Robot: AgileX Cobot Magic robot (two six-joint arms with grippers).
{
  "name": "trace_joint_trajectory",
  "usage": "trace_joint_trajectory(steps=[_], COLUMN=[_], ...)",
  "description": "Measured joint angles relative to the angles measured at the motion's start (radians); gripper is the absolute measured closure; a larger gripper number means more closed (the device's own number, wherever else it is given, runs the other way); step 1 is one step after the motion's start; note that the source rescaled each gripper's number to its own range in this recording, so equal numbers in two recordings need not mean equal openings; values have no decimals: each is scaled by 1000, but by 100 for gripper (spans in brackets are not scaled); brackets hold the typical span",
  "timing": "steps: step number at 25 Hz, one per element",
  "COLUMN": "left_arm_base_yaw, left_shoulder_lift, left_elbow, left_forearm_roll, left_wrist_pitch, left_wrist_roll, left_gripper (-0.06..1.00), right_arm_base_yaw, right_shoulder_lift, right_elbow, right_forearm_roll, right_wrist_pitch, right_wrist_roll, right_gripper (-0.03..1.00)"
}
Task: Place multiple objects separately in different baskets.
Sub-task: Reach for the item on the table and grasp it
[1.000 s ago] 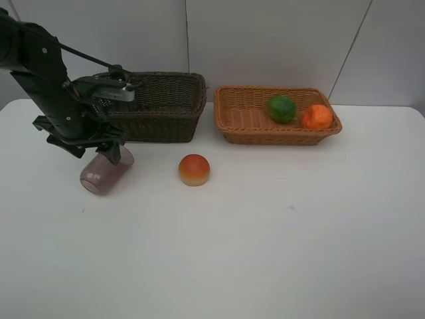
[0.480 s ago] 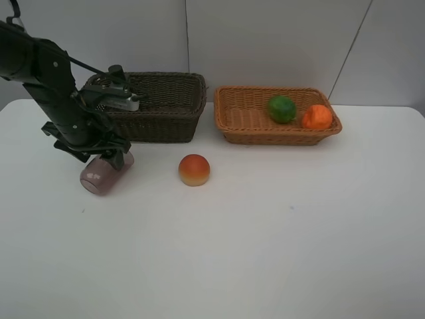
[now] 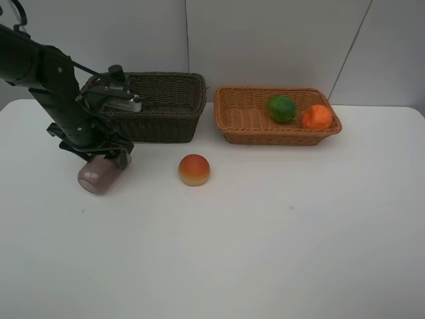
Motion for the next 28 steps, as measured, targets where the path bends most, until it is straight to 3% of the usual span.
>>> trace_joint_trajectory(steps=[28], left_arm_base_yaw=[0], left_shoulder_lift=[69], left_elbow=[0], left_forearm_roll=[0], left_wrist_pitch=[-60], left_wrist_roll=[2], left_gripper=[9], right_arm_base_yaw=[0], right_shoulder_lift=[0], right_elbow=[0], right_forearm_roll=[0], right_wrist_pitch=[0], right_wrist_roll=[0], right_gripper=[-3])
